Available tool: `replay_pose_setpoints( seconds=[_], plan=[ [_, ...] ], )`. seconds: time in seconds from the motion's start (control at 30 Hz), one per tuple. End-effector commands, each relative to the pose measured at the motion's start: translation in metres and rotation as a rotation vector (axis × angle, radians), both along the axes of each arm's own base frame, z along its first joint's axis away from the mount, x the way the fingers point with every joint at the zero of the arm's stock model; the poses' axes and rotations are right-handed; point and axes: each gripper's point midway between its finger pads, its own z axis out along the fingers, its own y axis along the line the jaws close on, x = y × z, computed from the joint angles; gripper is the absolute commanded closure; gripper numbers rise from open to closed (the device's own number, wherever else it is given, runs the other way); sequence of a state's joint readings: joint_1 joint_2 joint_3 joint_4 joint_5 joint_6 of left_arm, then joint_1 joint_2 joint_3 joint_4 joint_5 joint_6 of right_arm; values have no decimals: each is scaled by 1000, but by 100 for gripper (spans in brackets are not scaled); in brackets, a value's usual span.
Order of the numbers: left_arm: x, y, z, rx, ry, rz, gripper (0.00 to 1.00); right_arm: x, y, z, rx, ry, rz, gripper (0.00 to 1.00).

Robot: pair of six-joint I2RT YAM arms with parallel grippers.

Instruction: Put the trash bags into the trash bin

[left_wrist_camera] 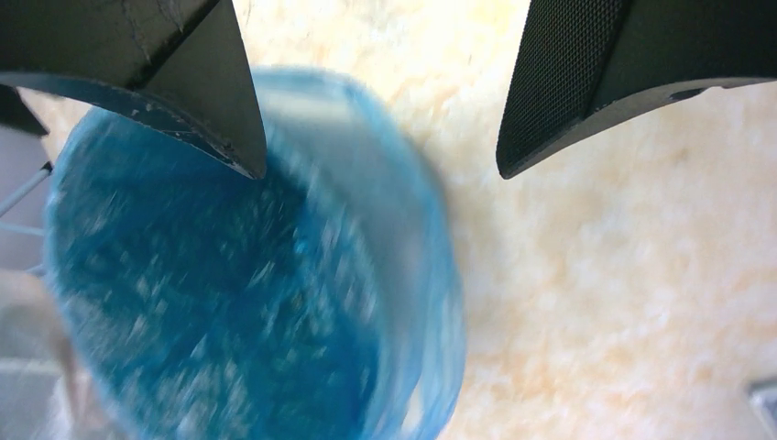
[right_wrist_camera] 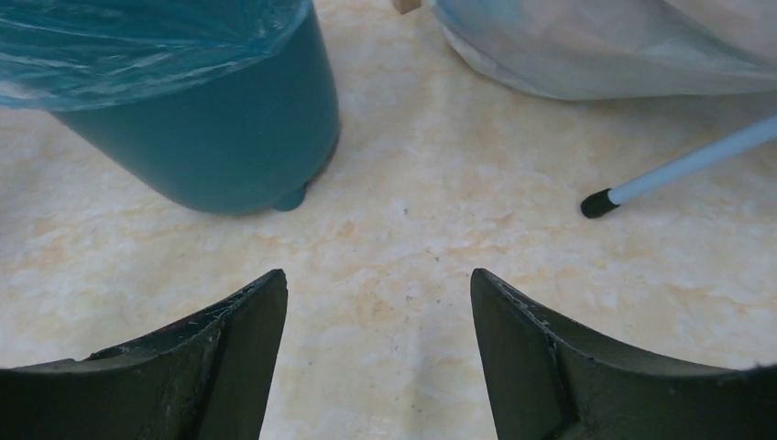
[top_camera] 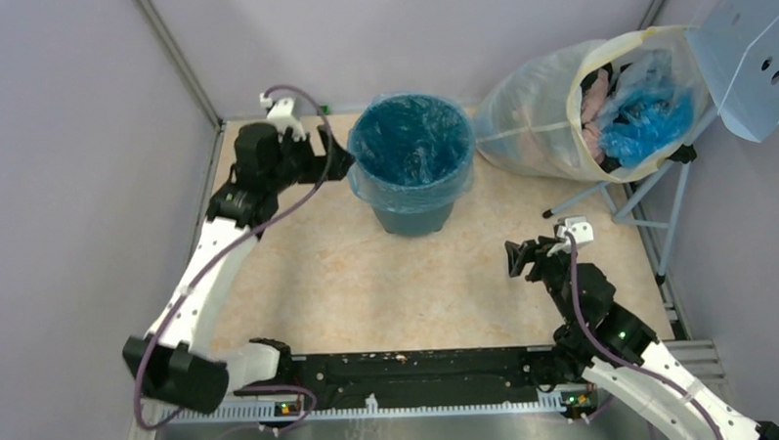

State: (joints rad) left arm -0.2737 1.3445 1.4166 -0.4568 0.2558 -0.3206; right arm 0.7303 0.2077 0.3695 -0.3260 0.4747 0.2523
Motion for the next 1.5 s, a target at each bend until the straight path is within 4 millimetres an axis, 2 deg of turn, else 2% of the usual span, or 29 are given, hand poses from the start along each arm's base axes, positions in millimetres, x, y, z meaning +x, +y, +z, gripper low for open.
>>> replay_pose_setpoints(
  seconds=[0.0,0.1,0.2,0.27,0.33,0.43,0.47,0.57,0.63,0.83,0.93,0.97,1.07,1.17,1.27,1.37,1.43,1.47],
  plan=[
    [-28,32,-2,-66,-167,153,1,14,-20,2,-17,-66,-135,28],
    [-47,42,-32,-49,-153,182,1,27,-25,-5,-43,-71,-173,27],
    [-56,51,-62,-9,-94,213,1,47,-30,-15,-73,-73,-182,27],
    [-57,59,-78,6,-51,257,1,63,-44,-21,-72,-71,-213,27],
    [-56,72,-90,38,-39,325,1,81,-76,-22,-39,-87,-292,28],
    [-51,87,-103,110,-61,375,1,103,-104,-17,-24,-147,-326,29],
    [-50,91,-108,133,-69,384,1,108,-110,-29,-58,-129,-341,29],
    [-44,97,-121,188,-99,386,1,120,-112,-48,-138,-122,-322,29],
    [-41,103,-131,212,-103,407,1,123,-117,-57,-108,-126,-358,28],
    [-32,130,-160,290,-133,476,1,139,-115,-66,-99,-171,-356,26],
    [-30,151,-182,296,-105,541,1,148,-99,-80,-155,-146,-287,21],
    [-29,167,-198,282,-107,590,1,153,-102,-82,-195,-119,-335,19],
    [-26,179,-220,292,-121,622,1,152,-112,-85,-169,-100,-417,18],
    [-19,178,-233,292,-145,600,1,152,-112,-84,-166,-101,-418,17],
    [-8,171,-232,297,-213,546,1,152,-112,-84,-166,-101,-418,17],
    [8,147,-223,347,-311,360,5,152,-111,-84,-166,-104,-417,16],
    [15,136,-232,372,-328,270,6,152,-112,-84,-167,-103,-418,16],
    [16,138,-236,379,-347,281,3,152,-111,-84,-167,-103,-417,16]
  ],
)
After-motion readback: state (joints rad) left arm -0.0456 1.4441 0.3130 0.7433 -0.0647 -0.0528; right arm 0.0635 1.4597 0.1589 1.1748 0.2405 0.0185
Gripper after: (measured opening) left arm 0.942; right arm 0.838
